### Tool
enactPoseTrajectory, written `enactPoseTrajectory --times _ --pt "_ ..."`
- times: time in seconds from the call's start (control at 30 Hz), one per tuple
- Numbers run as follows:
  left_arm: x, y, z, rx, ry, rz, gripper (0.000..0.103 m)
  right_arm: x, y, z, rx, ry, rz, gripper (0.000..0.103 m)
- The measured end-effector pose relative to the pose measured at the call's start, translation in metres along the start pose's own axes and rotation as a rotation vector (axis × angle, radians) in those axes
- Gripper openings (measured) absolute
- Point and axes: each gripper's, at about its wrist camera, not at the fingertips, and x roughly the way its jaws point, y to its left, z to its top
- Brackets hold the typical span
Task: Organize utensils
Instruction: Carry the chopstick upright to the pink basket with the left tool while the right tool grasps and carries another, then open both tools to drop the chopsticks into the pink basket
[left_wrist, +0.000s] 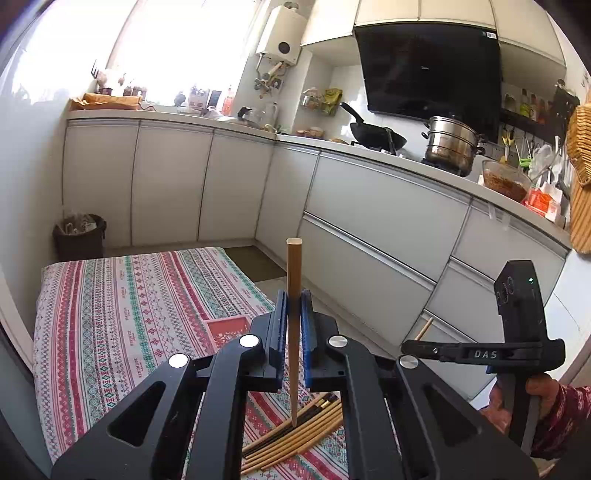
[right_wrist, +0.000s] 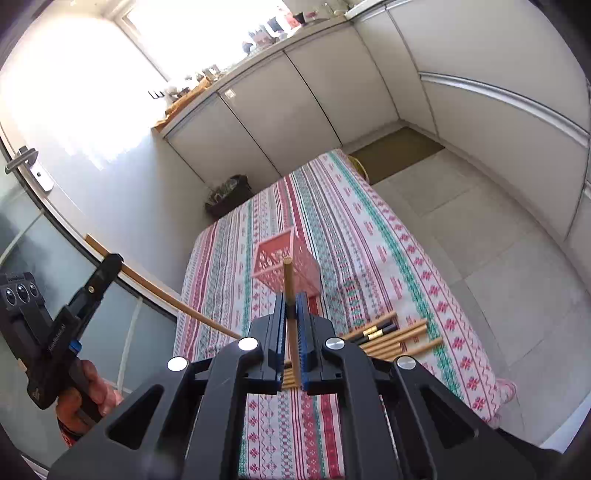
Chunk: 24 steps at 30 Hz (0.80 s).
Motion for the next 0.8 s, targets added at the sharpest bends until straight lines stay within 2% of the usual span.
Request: enactPoseTrajectory --times 0.17,0.33,0.43,0.6,0.8 --pt "0.012 0.008 0.031 -0.025 -0.052 0.052 0.006 -0.008 0.01 0.051 0.004 -0.097 0.035 0.006" --pt "0.022 0.013 0.063 -0.009 -0.142 0.132 0.006 -0.003 0.019 0.102 -0.009 -0.187 0.064 0.006" --pt "0.034 0.018 0.071 -0.005 -0.167 0.169 0.006 0.009 0.029 0.125 -0.033 -0.225 0.069 0.006" --pt "0.066 0.033 0.064 -0.012 -0.13 0.207 0.006 0.051 0.046 0.138 -0.131 -0.21 0.032 0.006" --pt "0.106 0.05 0.041 -0.029 -0.027 0.229 0.007 0.112 0.055 0.116 -0.229 -0.173 0.029 0.006"
